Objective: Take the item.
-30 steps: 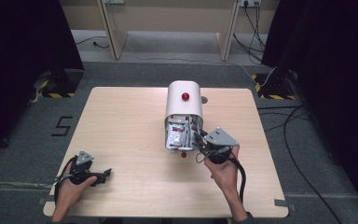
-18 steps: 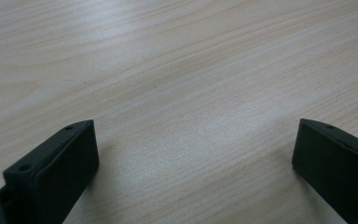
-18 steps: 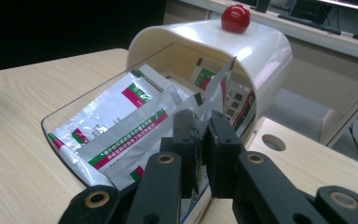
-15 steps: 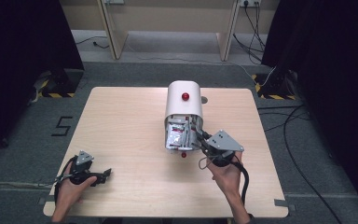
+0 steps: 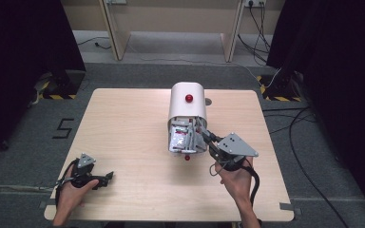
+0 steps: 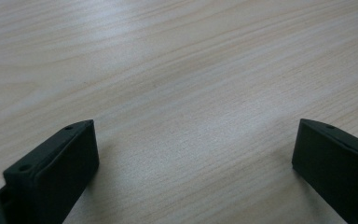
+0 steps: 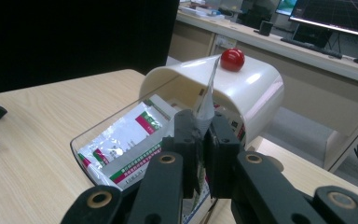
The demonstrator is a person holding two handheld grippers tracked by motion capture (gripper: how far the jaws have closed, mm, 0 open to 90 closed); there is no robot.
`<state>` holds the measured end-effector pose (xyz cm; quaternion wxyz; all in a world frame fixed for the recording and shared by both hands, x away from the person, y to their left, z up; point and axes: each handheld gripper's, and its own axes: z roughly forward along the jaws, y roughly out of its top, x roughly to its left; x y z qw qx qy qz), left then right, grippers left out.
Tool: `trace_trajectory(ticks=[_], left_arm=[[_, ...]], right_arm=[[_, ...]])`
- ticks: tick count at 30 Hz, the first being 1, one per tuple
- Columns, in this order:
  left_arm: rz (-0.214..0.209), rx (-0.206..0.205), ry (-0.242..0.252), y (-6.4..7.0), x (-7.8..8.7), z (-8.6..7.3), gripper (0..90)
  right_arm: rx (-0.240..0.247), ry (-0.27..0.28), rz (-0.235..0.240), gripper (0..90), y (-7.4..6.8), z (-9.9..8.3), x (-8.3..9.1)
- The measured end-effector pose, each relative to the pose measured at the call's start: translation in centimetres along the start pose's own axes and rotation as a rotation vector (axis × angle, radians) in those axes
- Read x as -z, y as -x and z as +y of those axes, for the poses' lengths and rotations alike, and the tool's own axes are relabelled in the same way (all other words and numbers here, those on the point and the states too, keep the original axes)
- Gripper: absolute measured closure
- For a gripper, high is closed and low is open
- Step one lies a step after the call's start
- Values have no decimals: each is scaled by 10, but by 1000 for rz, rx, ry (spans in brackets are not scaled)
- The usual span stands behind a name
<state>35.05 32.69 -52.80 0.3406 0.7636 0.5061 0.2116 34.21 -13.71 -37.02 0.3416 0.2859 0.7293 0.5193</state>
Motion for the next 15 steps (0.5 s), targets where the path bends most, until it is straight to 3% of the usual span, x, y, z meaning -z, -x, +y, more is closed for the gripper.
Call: trace_trajectory(ticks=[15], left_arm=[[0,0,0,0,0,0,0]], right_arm=[[7,52,-14,850,2,11,17]])
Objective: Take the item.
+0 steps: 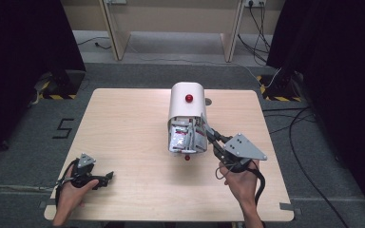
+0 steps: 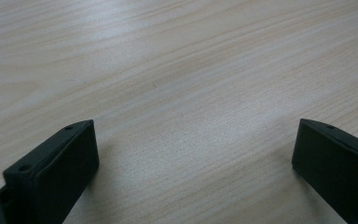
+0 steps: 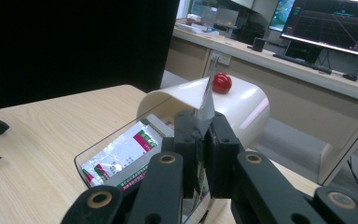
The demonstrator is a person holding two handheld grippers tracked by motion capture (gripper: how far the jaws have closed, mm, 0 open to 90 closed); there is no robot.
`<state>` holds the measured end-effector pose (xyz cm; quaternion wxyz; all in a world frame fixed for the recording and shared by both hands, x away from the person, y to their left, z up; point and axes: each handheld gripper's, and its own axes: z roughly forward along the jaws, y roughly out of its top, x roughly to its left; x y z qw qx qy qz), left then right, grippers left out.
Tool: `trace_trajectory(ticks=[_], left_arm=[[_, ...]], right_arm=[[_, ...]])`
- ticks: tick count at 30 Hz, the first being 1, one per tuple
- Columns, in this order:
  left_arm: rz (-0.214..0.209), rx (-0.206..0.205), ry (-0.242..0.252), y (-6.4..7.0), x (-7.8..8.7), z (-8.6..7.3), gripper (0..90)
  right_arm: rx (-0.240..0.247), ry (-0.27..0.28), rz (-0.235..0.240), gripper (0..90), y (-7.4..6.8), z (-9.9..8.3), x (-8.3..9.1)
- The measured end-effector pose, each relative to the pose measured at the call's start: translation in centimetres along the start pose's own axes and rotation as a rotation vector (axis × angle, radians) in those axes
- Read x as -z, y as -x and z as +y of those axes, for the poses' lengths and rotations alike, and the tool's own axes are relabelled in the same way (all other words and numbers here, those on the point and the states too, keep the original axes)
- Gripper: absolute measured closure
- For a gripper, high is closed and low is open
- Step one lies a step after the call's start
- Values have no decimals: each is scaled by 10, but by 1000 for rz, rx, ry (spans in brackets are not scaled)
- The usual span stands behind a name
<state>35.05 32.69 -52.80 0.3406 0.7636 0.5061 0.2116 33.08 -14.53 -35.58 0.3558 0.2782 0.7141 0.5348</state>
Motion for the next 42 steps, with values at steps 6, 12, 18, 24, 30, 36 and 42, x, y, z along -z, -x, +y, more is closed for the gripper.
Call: trace_trajectory(ticks=[6,12,18,24,30,36,42], left_arm=[[0,0,0,0,0,0,0],[0,-1,-1,0,0,0,0],[0,0,0,0,0,0,0],[0,-1,-1,0,0,0,0],[0,-1,-1,0,0,0,0],[0,-1,-1,0,0,0,0],[0,-1,-1,0,0,0,0]], right_arm=[[-13,13,-21,850,8,1,6],[-30,12,-49,850,20,-3,11],[-49,1,-77,851,30,-8,12],[-58,-7,-93,850,36,-12,13],[-72,-31,-109,851,43,-19,9],[-90,-63,-122,851,51,-30,2],[-103,-94,-136,850,58,-40,-3]])
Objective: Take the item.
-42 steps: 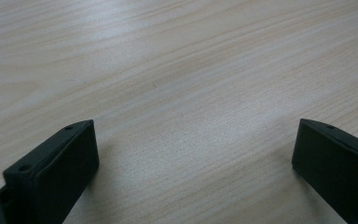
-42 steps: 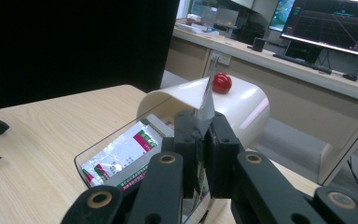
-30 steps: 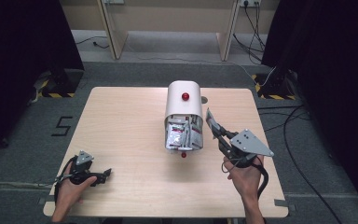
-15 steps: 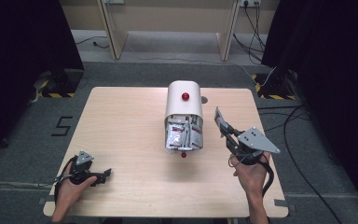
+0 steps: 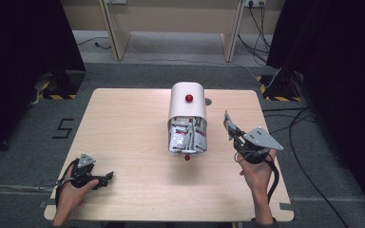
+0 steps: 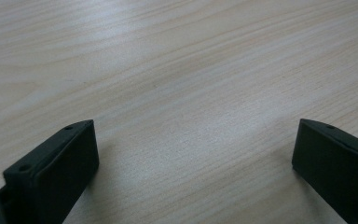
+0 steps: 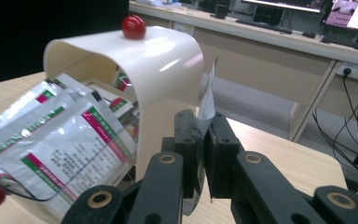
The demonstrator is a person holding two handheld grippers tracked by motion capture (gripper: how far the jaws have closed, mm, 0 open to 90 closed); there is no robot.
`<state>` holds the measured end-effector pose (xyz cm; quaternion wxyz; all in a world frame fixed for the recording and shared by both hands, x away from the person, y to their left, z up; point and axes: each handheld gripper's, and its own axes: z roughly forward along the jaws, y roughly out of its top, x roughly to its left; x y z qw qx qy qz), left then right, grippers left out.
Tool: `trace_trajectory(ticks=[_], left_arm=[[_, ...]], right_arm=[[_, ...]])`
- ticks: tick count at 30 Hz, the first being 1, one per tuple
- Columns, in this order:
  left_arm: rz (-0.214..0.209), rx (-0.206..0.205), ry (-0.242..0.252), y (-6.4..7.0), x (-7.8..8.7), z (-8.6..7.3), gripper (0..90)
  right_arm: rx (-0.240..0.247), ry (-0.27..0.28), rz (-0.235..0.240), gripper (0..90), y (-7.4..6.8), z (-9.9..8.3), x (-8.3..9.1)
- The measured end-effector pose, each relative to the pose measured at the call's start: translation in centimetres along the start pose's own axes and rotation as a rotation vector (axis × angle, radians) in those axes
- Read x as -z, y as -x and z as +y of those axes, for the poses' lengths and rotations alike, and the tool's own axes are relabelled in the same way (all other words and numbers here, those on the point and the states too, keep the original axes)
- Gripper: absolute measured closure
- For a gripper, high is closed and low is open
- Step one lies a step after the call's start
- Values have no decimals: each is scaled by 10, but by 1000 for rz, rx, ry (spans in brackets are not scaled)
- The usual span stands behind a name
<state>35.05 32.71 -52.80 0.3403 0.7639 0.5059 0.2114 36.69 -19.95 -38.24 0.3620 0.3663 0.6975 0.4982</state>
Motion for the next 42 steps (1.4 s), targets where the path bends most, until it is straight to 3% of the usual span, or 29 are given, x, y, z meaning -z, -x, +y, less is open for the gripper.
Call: trace_trajectory(ticks=[14,28,42], left_arm=[[0,0,0,0,0,0,0],[0,0,0,0,0,0,0],[0,1,0,0,0,0,0]], right_arm=[[-24,-68,-20,850,11,-20,-17],[-33,-101,-23,850,15,-30,-27],[-63,-196,-14,850,21,-63,-55]])
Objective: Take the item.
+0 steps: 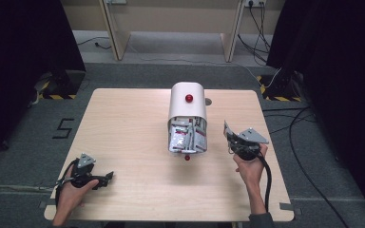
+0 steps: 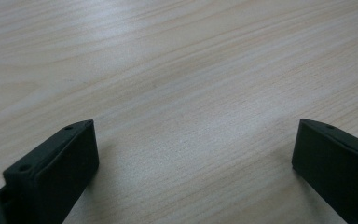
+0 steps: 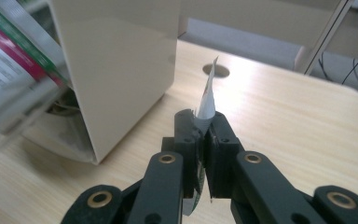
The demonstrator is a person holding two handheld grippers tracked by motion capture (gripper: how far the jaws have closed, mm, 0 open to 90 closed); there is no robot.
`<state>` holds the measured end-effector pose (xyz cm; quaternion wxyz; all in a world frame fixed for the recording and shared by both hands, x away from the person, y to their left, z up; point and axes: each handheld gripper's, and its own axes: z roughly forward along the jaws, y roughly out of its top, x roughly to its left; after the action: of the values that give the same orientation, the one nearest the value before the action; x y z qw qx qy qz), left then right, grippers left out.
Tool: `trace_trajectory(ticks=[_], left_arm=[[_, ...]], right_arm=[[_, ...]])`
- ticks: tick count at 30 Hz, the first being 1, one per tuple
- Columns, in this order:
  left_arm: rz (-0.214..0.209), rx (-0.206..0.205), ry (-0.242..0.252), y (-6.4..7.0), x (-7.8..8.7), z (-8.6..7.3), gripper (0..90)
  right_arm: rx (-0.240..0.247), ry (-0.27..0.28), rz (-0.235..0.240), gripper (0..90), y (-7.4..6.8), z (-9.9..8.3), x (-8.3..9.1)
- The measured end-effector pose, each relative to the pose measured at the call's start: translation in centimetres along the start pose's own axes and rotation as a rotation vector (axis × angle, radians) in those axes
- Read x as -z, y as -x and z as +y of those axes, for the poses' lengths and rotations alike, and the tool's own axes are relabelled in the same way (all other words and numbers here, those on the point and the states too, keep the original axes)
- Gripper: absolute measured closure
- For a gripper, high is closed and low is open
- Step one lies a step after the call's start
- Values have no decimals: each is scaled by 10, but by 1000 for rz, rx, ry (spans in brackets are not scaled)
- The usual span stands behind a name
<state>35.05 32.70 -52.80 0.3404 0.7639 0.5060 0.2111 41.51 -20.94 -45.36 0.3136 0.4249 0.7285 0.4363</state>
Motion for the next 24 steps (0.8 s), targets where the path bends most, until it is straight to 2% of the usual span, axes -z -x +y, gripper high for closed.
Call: trace_trajectory(ticks=[9,24], left_arm=[[0,-1,0,0,0,0,0],[0,0,0,0,0,0,0]], right_arm=[[-16,-48,1,851,3,-13,-14],[-38,-97,29,849,4,-27,-32]])
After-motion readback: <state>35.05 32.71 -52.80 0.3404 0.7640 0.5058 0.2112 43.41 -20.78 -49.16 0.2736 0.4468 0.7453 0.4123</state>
